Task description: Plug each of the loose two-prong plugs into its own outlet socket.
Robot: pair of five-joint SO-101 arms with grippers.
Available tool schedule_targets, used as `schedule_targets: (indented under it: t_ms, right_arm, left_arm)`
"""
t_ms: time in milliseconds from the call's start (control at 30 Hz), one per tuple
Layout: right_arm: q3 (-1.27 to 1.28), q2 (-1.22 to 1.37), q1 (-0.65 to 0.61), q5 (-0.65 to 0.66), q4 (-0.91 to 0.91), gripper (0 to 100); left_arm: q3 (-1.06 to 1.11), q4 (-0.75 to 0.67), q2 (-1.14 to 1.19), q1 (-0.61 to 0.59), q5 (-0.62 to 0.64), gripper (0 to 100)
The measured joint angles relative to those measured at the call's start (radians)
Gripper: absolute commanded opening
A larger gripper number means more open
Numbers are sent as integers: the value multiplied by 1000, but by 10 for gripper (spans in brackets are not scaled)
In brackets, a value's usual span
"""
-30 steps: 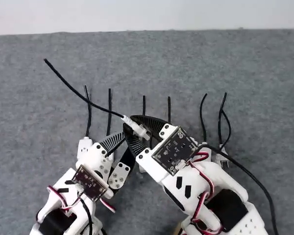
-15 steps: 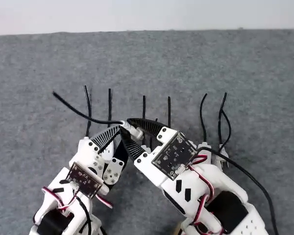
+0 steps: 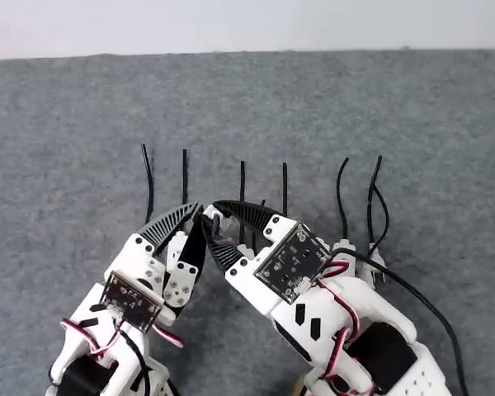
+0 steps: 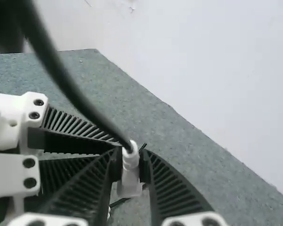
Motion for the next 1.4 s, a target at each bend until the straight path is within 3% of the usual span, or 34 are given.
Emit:
schedule_targets:
  t_ms: [867, 1167, 1400]
  right_arm:
    - [23, 18, 32, 2, 2, 9]
    - [15, 18, 41, 12, 2, 9]
    - [15, 18, 40, 21, 2, 9]
  left_arm:
    - [12, -5, 0, -34, -5, 12]
    - [160, -126, 0, -78, 49, 12]
    - [160, -87, 0, 55, 35, 12]
